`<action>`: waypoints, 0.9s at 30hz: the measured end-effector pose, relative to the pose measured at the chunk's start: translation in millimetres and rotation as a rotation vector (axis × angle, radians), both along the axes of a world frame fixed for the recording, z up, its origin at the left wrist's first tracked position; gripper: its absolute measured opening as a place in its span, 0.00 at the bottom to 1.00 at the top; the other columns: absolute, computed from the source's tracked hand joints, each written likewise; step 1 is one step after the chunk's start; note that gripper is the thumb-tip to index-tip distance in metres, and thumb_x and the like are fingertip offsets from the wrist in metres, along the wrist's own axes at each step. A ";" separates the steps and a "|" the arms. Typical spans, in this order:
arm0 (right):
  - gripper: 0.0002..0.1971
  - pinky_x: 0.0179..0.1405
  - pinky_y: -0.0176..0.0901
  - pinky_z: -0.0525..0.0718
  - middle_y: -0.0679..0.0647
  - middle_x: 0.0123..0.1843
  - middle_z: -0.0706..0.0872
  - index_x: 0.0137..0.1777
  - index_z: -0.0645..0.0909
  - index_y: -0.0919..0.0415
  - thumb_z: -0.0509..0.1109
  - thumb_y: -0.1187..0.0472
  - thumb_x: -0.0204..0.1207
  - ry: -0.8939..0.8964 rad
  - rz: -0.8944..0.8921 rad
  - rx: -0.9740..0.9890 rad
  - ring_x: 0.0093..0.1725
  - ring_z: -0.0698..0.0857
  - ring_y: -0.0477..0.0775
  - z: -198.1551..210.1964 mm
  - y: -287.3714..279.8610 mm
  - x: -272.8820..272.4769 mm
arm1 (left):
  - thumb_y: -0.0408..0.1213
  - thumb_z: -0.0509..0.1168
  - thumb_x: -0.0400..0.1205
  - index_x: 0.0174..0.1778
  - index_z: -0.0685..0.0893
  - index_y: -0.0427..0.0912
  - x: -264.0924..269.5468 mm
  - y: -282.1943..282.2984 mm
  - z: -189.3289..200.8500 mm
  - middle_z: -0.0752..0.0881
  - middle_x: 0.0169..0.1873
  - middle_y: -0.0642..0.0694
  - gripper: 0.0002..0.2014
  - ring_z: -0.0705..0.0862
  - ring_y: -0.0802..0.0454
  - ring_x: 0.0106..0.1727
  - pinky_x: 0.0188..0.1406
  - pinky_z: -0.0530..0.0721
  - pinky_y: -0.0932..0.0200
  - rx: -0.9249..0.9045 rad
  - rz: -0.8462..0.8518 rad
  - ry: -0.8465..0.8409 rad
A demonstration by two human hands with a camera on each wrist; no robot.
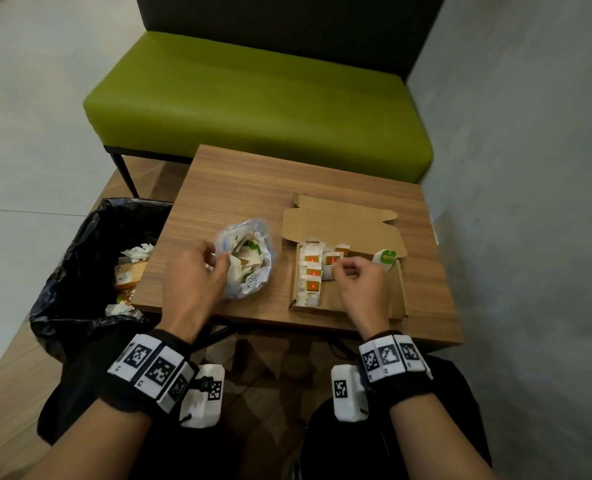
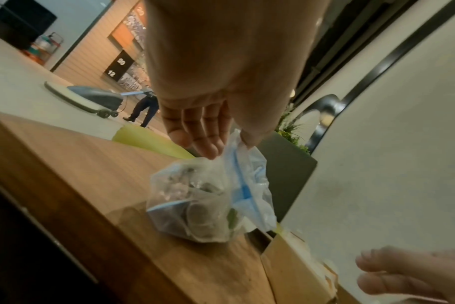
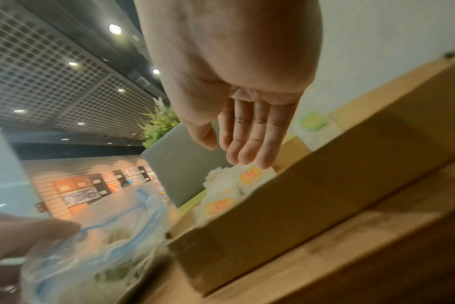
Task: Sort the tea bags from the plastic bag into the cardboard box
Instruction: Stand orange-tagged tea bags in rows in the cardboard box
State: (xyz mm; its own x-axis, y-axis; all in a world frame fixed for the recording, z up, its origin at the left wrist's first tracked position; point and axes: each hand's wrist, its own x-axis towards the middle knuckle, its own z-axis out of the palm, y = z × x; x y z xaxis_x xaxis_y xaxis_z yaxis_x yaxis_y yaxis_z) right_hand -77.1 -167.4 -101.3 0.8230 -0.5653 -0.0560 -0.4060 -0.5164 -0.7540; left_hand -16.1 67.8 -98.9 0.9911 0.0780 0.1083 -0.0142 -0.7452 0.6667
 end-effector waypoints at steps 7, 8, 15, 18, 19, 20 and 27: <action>0.24 0.48 0.40 0.80 0.46 0.62 0.86 0.74 0.79 0.51 0.70 0.43 0.81 -0.194 0.404 -0.216 0.51 0.84 0.44 36.4 71.5 -4.1 | 0.46 0.66 0.84 0.46 0.90 0.45 -27.3 22.7 27.6 0.90 0.35 0.50 0.11 0.87 0.52 0.39 0.44 0.86 0.47 -0.138 -0.033 -0.056; 0.25 0.46 0.38 0.77 0.46 0.63 0.85 0.75 0.78 0.51 0.69 0.41 0.81 -0.184 0.440 -0.267 0.52 0.84 0.45 37.9 77.4 -5.9 | 0.45 0.66 0.84 0.45 0.90 0.46 -34.0 25.0 32.7 0.89 0.34 0.51 0.10 0.86 0.55 0.37 0.42 0.86 0.50 -0.154 -0.043 -0.050; 0.19 0.38 0.41 0.85 0.47 0.56 0.87 0.67 0.84 0.54 0.75 0.49 0.78 -0.208 0.425 -0.498 0.46 0.86 0.47 28.2 88.8 -43.4 | 0.40 0.64 0.86 0.36 0.86 0.49 -76.1 31.5 43.7 0.85 0.28 0.51 0.13 0.82 0.57 0.31 0.30 0.75 0.63 -0.320 -0.207 0.088; 0.15 0.39 0.47 0.88 0.48 0.54 0.88 0.64 0.86 0.56 0.73 0.54 0.79 -0.213 0.381 -0.439 0.46 0.88 0.50 27.4 84.6 -63.9 | 0.45 0.62 0.85 0.36 0.85 0.40 -88.5 31.7 36.3 0.82 0.29 0.39 0.16 0.80 0.54 0.33 0.37 0.75 0.55 -0.529 -0.303 0.259; 0.15 0.37 0.47 0.87 0.48 0.53 0.88 0.63 0.87 0.57 0.72 0.55 0.79 -0.226 0.371 -0.425 0.44 0.87 0.50 27.5 83.3 -69.8 | 0.46 0.61 0.82 0.37 0.84 0.36 -91.5 31.6 34.9 0.82 0.29 0.37 0.17 0.80 0.52 0.34 0.37 0.74 0.54 -0.617 -0.317 0.306; 0.14 0.36 0.46 0.86 0.48 0.50 0.88 0.62 0.87 0.57 0.72 0.56 0.79 -0.236 0.365 -0.415 0.43 0.87 0.50 27.8 82.1 -75.3 | 0.45 0.61 0.80 0.38 0.84 0.32 -94.7 30.6 34.3 0.83 0.28 0.38 0.18 0.80 0.51 0.33 0.37 0.74 0.55 -0.700 -0.323 0.348; 0.13 0.48 0.43 0.77 0.47 0.51 0.85 0.64 0.85 0.54 0.62 0.56 0.87 -0.021 0.413 -0.294 0.54 0.78 0.47 29.9 67.4 -99.3 | 0.30 0.57 0.87 0.37 0.80 0.26 -107.2 13.6 27.0 0.82 0.30 0.35 0.15 0.80 0.43 0.33 0.37 0.77 0.54 -0.843 -0.174 0.519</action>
State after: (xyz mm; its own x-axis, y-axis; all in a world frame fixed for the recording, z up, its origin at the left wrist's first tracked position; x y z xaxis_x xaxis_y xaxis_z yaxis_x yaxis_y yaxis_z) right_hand -176.4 -99.9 -71.3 0.9803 -0.1822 0.0758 -0.1095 -0.8220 -0.5588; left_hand -123.3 81.3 -71.9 0.9047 -0.2201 -0.3647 0.3647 -0.0425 0.9302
